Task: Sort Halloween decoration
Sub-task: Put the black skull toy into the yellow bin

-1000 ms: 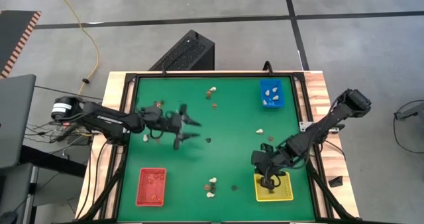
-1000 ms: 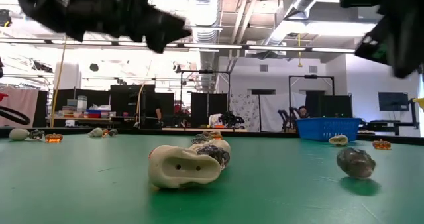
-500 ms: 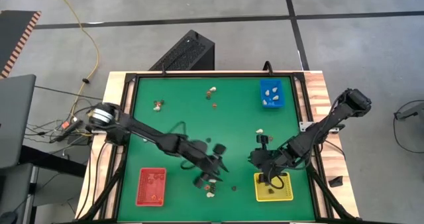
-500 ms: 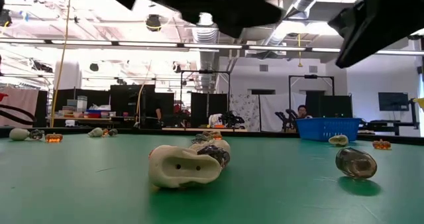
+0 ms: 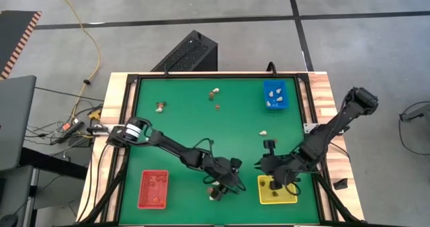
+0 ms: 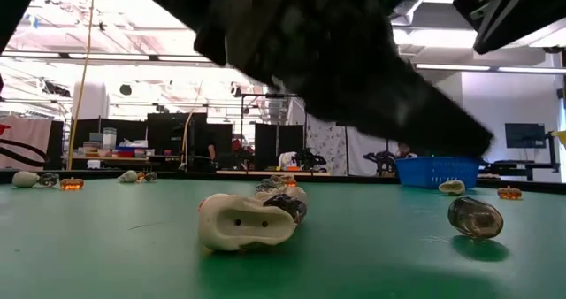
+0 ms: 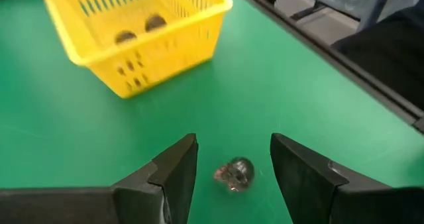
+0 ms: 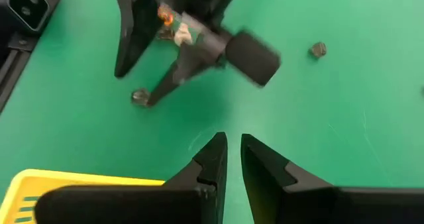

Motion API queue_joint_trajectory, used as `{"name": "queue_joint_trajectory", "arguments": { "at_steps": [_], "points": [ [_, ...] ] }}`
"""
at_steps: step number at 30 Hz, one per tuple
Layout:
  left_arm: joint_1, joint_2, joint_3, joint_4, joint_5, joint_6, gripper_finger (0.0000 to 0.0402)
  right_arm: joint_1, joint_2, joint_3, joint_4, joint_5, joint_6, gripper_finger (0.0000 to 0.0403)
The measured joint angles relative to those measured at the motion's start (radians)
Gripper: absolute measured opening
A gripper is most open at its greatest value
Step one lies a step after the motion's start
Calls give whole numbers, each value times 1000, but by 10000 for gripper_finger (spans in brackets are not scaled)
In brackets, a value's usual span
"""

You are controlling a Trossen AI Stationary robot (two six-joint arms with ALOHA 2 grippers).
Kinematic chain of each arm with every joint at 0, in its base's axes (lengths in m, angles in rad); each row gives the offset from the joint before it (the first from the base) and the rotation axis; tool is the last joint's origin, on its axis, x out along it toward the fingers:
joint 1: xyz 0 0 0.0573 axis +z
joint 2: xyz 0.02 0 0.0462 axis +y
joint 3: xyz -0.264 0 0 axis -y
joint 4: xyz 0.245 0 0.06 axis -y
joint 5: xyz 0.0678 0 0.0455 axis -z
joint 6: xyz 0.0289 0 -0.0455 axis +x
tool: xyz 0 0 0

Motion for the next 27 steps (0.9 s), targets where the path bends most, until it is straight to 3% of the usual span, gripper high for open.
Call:
{"name": "queue_joint_trajectory", "arguments": {
  "at_steps": [12, 19, 27],
  "points": [
    [-21, 37, 10, -8, -4, -19, 180, 4, -3, 0, 28, 21, 4, 76],
    [-32, 37, 10, -27, -82, -2, 180, -5, -2, 0, 28, 22, 3, 76],
    [-34, 37, 10, -26, -98, -11, 180, -31, -2, 0, 29, 23, 3, 76]
  ]
}}
